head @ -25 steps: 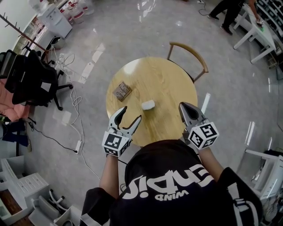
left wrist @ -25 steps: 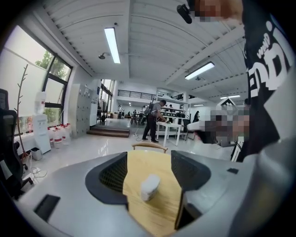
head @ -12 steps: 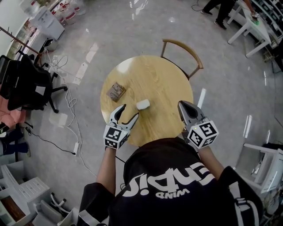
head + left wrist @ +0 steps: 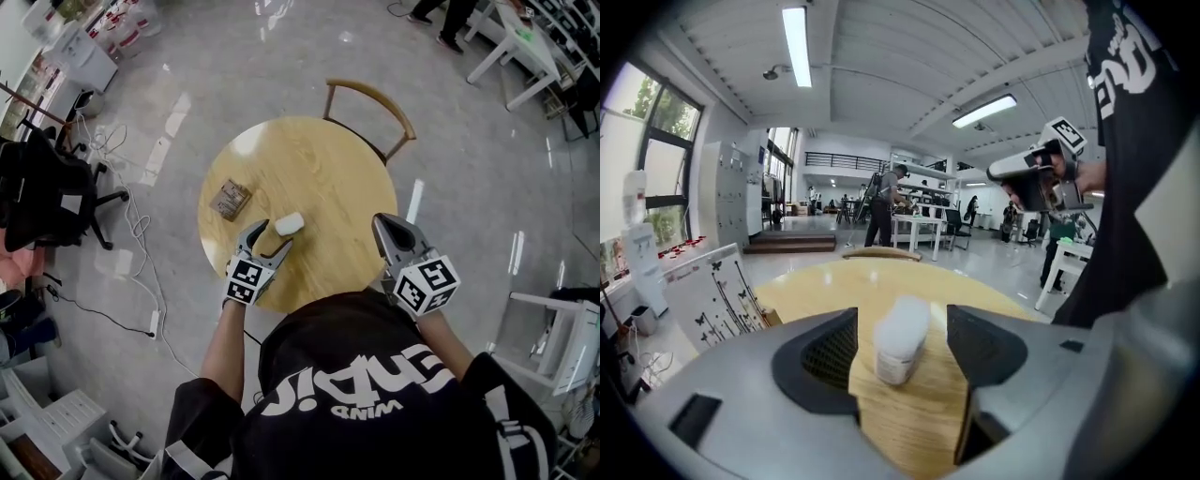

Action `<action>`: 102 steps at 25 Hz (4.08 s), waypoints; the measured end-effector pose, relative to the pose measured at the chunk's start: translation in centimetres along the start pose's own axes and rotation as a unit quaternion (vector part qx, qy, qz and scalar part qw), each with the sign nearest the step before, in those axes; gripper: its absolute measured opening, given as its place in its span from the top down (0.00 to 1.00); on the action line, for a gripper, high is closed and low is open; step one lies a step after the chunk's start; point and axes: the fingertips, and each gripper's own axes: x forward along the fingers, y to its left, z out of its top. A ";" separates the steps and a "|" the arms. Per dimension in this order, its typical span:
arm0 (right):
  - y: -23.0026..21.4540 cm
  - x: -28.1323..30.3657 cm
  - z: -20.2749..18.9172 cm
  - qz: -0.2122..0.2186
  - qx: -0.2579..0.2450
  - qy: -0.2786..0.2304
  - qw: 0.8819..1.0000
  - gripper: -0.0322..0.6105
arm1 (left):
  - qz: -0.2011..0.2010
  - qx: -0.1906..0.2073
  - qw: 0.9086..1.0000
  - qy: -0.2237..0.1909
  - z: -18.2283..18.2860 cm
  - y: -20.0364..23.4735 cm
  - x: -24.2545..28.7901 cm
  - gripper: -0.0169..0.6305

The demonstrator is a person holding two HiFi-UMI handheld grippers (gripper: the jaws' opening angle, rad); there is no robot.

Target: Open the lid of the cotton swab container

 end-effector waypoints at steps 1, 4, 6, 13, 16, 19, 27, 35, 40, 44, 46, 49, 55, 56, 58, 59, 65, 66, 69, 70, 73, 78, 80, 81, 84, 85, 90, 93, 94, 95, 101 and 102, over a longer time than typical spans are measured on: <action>-0.1 -0.1 0.0 -0.002 0.001 0.000 1.000 0.95 | -0.002 0.004 1.000 0.005 -0.3 0.0 0.5 0.53; -0.4 -0.2 -0.2 -0.007 0.002 0.000 1.000 0.95 | -0.009 0.011 1.000 0.019 -1.1 -0.1 1.6 0.54; -0.5 -0.2 -0.2 -0.008 0.002 0.000 1.000 0.95 | -0.013 0.010 1.000 0.024 -1.5 -0.1 2.2 0.54; -1.1 -0.5 -0.4 -0.015 0.003 0.002 1.000 0.95 | -0.016 0.000 0.999 0.046 -3.3 0.3 3.9 0.52; -1.3 -0.6 -0.3 -0.019 0.004 0.003 1.000 0.95 | -0.020 0.001 0.998 0.060 -4.1 0.3 4.6 0.52; -1.4 -0.6 -0.4 -0.021 0.005 0.004 1.000 0.95 | -0.023 -0.002 0.997 0.067 -4.6 0.4 5.3 0.52; -1.7 -0.7 -0.6 -0.029 0.006 0.009 1.000 0.95 | -0.035 0.016 0.996 0.080 -5.8 0.0 7.1 0.52; -1.9 -0.7 -0.6 -0.036 0.005 0.010 0.999 0.95 | -0.034 0.039 0.993 0.102 -7.0 0.4 7.7 0.53; -1.8 -0.6 -0.6 -0.035 0.005 0.010 0.999 0.95 | -0.036 0.046 0.993 0.103 -7.0 0.4 7.7 0.56; -1.9 -0.9 -0.7 -0.036 0.005 0.011 0.999 0.95 | -0.045 0.040 0.993 0.105 -6.9 0.0 7.7 0.56; -1.9 -1.0 -0.6 -0.037 0.005 0.012 0.999 0.95 | -0.050 0.043 0.992 0.107 -6.8 -0.3 7.6 0.56; -2.0 -1.1 -0.7 -0.037 0.005 0.012 0.999 0.95 | -0.055 0.045 0.992 0.108 -6.8 -0.6 7.6 0.57; -1.7 -0.8 -0.8 -0.036 0.003 0.012 0.999 0.95 | -0.053 0.047 0.992 0.108 -7.0 -0.5 7.4 0.57; -1.7 -0.8 -0.8 -0.035 0.003 0.012 0.999 0.95 | -0.052 0.046 0.992 0.107 -7.0 -0.5 7.4 0.57; -1.7 -0.9 -0.8 -0.035 0.002 0.012 0.999 0.95 | -0.050 0.044 0.992 0.105 -6.9 -0.4 7.3 0.57; -1.8 -0.8 -0.8 -0.036 0.002 0.012 0.999 0.95 | -0.049 0.044 0.992 0.104 -6.9 -0.4 7.3 0.57; -1.8 -0.9 -0.6 -0.032 0.002 0.011 0.999 0.95 | -0.044 0.037 0.994 0.096 -6.3 -0.5 7.2 0.58; -1.7 -0.9 -0.6 -0.031 0.001 0.011 0.999 0.95 | -0.043 0.035 0.994 0.093 -6.2 -0.5 7.1 0.58; -1.6 -0.8 -0.7 -0.029 -0.001 0.011 1.000 0.95 | -0.042 0.035 0.995 0.085 -5.7 -0.5 7.0 0.58; -1.6 -0.8 -0.7 -0.029 -0.001 0.011 1.000 0.95 | -0.041 0.036 0.995 0.081 -5.4 -0.6 6.9 0.58; -1.7 -1.0 -0.8 -0.028 0.000 0.011 1.000 0.95 | -0.045 0.038 0.996 0.074 -4.6 -1.0 6.7 0.58; -1.5 -0.9 -0.6 -0.023 -0.005 0.010 1.000 0.95 | -0.053 0.030 0.996 0.064 -1.7 -1.8 5.5 0.58; -1.3 -0.8 -0.7 -0.020 -0.005 0.010 1.000 0.95 | -0.055 0.028 0.996 0.058 -1.1 -2.0 5.1 0.58; -1.2 -0.7 -0.7 -0.018 -0.005 0.010 1.000 0.95 | -0.055 0.028 0.997 0.054 -0.4 -2.1 4.8 0.58; -0.9 -0.6 -0.7 -0.013 -0.005 0.008 1.000 0.95 | -0.057 0.032 0.997 0.046 1.5 -2.6 3.8 0.58; -0.9 -0.7 -0.7 -0.011 -0.005 0.007 1.000 0.95 | -0.058 0.037 0.997 0.045 2.0 -2.8 3.5 0.58; -0.8 -0.7 -0.6 -0.008 -0.007 0.005 1.000 0.95 | -0.078 0.044 0.995 0.039 4.9 -3.8 1.8 0.58; -0.7 -0.8 -0.5 -0.008 -0.006 0.004 1.000 0.95 | -0.087 0.044 0.995 0.033 6.6 -4.2 0.9 0.58; -0.7 -0.8 -0.5 -0.007 -0.006 0.003 1.000 0.95 | -0.089 0.044 0.995 0.030 7.1 -4.2 0.5 0.58; -0.6 -0.8 -0.5 -0.007 -0.006 0.001 1.000 0.95 | -0.090 0.043 0.995 0.027 7.7 -4.3 0.2 0.58; -0.6 -1.0 -0.4 -0.003 -0.004 -0.005 1.000 0.95 | -0.090 0.038 0.995 0.012 10.0 -3.9 -0.9 0.58; -0.6 -0.9 -0.3 -0.001 -0.004 -0.005 1.000 0.95 | -0.090 0.037 0.995 0.010 10.3 -3.8 -1.1 0.58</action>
